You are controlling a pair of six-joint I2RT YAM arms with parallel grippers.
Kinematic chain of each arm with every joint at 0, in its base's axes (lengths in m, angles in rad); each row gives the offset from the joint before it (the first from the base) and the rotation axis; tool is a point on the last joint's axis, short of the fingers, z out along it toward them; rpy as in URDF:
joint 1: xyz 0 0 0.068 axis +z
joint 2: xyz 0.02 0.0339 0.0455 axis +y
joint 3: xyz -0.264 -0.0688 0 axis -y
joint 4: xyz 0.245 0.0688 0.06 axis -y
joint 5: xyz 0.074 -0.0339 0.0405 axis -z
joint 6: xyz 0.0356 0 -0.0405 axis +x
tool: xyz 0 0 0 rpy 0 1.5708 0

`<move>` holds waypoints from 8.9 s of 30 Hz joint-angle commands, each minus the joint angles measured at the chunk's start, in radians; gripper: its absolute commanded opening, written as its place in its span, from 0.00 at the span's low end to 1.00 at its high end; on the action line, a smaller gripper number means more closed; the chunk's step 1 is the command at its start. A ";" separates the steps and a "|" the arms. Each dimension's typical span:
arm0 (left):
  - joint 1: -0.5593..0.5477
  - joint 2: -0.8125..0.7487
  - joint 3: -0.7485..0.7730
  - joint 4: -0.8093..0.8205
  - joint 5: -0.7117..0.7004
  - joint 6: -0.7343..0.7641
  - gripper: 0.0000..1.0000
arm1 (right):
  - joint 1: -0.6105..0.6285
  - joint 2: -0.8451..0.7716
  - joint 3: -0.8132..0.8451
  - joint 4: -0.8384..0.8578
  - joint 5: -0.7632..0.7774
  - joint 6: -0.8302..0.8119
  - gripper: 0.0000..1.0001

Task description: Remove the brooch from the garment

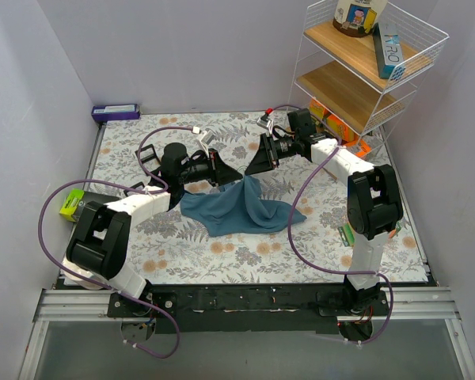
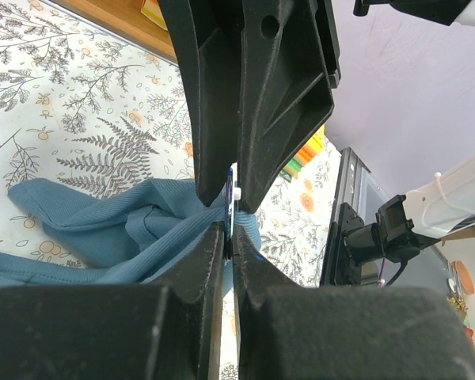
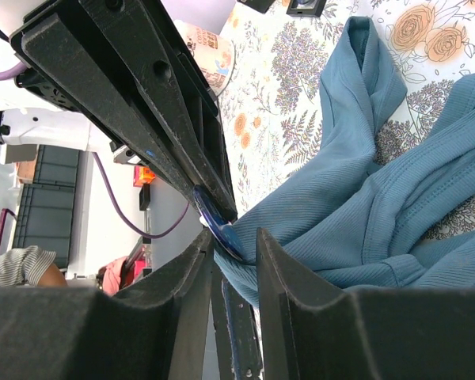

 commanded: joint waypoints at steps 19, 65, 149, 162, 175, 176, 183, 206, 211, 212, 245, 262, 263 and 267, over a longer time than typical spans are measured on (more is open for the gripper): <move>-0.001 -0.001 0.040 0.021 0.059 0.006 0.00 | 0.011 0.037 0.039 0.038 -0.022 -0.006 0.32; 0.022 0.027 0.046 0.072 0.108 -0.028 0.00 | 0.008 0.033 -0.030 0.117 -0.122 0.033 0.24; 0.033 0.025 -0.083 0.337 0.025 -0.332 0.00 | 0.013 -0.095 -0.160 0.227 -0.027 0.083 0.39; 0.033 0.025 -0.095 0.317 0.039 -0.289 0.00 | 0.011 -0.027 -0.130 0.353 -0.102 0.224 0.43; 0.031 0.024 -0.098 0.293 0.052 -0.247 0.00 | 0.008 -0.004 -0.119 0.396 -0.122 0.290 0.47; 0.031 0.024 -0.098 0.294 0.053 -0.247 0.00 | 0.009 -0.003 -0.114 0.381 -0.113 0.281 0.47; 0.026 0.025 -0.092 0.294 0.069 -0.229 0.00 | 0.009 0.013 -0.100 0.342 -0.097 0.254 0.42; 0.013 0.022 -0.072 0.285 0.105 -0.180 0.00 | 0.011 0.036 -0.087 0.313 -0.081 0.237 0.36; 0.003 0.021 -0.057 0.285 0.129 -0.155 0.00 | 0.017 0.037 -0.090 0.287 -0.067 0.215 0.35; -0.001 0.015 -0.052 0.274 0.144 -0.122 0.00 | 0.017 0.039 -0.091 0.285 -0.065 0.215 0.34; -0.138 -0.024 0.081 -0.028 0.250 0.251 0.00 | 0.105 0.068 -0.016 0.078 0.166 0.045 0.14; -0.098 -0.005 0.042 -0.131 0.175 0.262 0.00 | 0.126 -0.067 0.039 0.245 -0.010 -0.039 0.59; -0.084 -0.007 0.029 -0.120 0.200 0.241 0.00 | 0.114 -0.078 0.035 0.248 -0.028 -0.050 0.61; -0.034 -0.014 0.012 -0.079 0.267 0.231 0.00 | 0.051 -0.142 -0.008 0.215 -0.085 -0.122 0.68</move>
